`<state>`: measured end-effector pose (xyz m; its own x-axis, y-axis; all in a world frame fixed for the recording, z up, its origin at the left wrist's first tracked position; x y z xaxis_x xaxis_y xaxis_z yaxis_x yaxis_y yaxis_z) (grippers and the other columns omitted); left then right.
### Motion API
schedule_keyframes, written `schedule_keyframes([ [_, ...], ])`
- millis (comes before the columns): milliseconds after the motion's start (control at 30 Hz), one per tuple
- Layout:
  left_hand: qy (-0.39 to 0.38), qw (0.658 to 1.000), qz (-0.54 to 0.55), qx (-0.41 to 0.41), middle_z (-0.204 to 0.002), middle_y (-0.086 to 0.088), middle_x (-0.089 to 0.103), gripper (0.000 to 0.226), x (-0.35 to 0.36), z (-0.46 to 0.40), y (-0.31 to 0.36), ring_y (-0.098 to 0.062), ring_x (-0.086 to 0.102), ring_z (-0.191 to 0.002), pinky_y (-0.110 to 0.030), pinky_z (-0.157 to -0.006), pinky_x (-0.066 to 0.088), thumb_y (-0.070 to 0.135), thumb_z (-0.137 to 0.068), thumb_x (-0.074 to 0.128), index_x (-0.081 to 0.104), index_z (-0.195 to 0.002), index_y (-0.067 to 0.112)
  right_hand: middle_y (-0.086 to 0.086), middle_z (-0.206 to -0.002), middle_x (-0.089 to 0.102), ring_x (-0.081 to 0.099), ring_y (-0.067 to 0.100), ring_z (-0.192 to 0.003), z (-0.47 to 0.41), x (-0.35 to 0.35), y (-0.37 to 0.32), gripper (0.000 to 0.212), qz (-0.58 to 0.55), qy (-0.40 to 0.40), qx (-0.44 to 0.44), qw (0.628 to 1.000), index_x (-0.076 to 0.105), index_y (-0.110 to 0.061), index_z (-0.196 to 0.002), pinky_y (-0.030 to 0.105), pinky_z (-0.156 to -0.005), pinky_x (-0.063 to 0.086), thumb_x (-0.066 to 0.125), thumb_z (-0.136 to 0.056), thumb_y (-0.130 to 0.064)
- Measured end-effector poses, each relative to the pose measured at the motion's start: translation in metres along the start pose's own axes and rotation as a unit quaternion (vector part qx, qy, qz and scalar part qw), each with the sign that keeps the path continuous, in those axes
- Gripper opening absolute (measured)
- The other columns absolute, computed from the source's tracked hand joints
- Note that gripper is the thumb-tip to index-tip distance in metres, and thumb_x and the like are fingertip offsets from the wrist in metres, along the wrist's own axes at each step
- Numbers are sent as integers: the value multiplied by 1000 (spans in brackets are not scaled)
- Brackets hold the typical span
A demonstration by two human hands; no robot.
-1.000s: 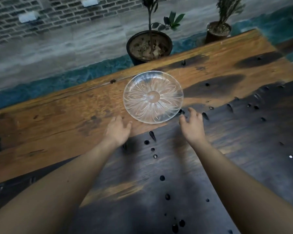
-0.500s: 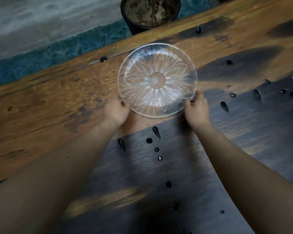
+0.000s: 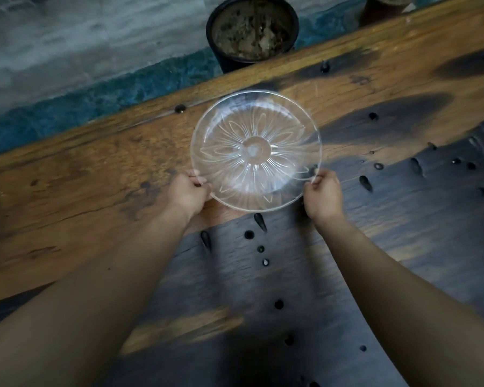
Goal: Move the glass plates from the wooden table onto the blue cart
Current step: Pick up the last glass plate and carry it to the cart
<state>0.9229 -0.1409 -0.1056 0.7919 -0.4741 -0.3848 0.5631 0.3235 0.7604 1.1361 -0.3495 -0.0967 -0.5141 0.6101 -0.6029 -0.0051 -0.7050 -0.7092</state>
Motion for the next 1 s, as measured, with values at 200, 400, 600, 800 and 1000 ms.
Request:
schedule_keyframes([
  [200, 41, 999, 17, 26, -85, 0, 61, 34, -45, 47, 12, -19, 65, -73, -47, -85, 58, -4, -81, 69, 51, -106, 9, 19, -120, 54, 55, 33, -109, 42, -12, -35, 29, -18, -7, -46, 999, 52, -1, -116, 39, -100, 45, 51, -88, -7],
  [400, 86, 994, 23, 60, -86, -2, 67, 32, -111, 94, 17, -26, 71, -82, -48, -84, 59, 1, -78, 71, 54, -102, 14, 19, -121, 54, 56, 35, -109, 98, -22, -75, 30, -29, -23, -102, 994, 51, 1, -117, 40, -99, 45, 51, -88, -6],
  [600, 138, 987, 22, 84, -86, -2, 69, 27, -187, 142, 6, -26, 72, -83, -45, -79, 61, 6, -75, 75, 56, -91, 18, 20, -123, 53, 54, 35, -113, 164, -15, -118, 32, -26, -42, -176, 983, 51, 3, -118, 40, -101, 43, 50, -87, -3],
  [800, 217, 971, 23, 94, -90, -4, 74, 30, -281, 202, -36, -20, 73, -79, -42, -78, 61, 11, -72, 72, 58, -98, 14, 22, -120, 53, 52, 36, -114, 252, 25, -158, 29, -29, -77, -251, 965, 50, 4, -116, 40, -101, 42, 49, -87, 1],
  [1000, 280, 956, 31, 86, -87, 1, 75, 36, -380, 268, -97, -18, 72, -88, -41, -87, 58, 15, -72, 75, 61, -105, 9, 18, -121, 54, 53, 34, -114, 353, 80, -182, 29, -16, -117, -300, 947, 50, 1, -118, 42, -102, 42, 49, -89, -2],
])
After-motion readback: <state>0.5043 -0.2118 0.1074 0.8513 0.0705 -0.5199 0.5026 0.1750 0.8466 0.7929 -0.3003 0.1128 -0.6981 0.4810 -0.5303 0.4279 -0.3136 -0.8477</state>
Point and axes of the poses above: each hand's wrist, its own z-axis away from the middle knuckle, its own x-axis out of the palm, y = z × x, the point moved 5 cm from there along -z, towards the middle knuckle
